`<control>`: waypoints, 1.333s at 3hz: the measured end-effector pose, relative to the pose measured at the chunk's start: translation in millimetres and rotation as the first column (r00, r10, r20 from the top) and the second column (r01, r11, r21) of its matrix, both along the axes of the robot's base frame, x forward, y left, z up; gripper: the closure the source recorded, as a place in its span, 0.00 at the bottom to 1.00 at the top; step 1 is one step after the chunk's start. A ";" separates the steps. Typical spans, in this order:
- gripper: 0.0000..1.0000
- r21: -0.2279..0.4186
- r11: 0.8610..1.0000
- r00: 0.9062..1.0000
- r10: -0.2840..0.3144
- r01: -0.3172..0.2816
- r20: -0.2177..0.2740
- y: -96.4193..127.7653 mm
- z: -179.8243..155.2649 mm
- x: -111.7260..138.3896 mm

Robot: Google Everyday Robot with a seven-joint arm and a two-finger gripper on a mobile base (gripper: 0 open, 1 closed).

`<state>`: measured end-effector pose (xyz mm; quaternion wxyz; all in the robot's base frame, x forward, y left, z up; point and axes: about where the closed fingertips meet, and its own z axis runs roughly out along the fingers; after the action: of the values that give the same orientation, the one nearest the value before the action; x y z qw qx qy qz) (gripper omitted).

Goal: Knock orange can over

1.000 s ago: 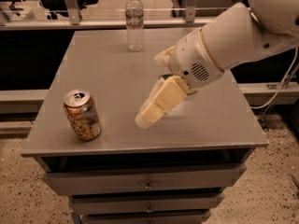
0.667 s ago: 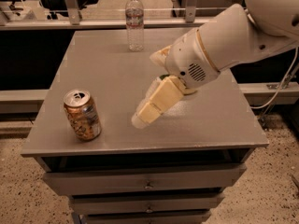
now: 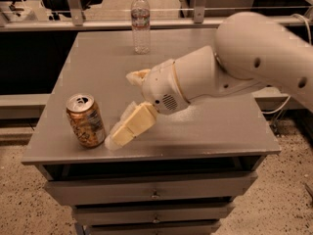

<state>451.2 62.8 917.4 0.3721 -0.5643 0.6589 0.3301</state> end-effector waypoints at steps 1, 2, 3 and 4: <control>0.00 0.078 0.997 1.000 0.024 -0.025 0.004 36.8 -21.5 2.9; 0.00 0.140 0.990 0.999 0.033 -0.035 0.011 69.2 -42.0 10.5; 0.00 0.187 0.982 0.999 0.025 -0.030 0.032 91.8 -52.9 25.6; 0.00 0.218 0.976 0.998 0.002 -0.014 0.055 106.1 -53.0 48.8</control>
Offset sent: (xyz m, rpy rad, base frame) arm 0.0247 0.1027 -0.0691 0.2202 -0.0100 0.0313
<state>500.0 168.8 864.4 0.4486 -0.5314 0.6059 0.3864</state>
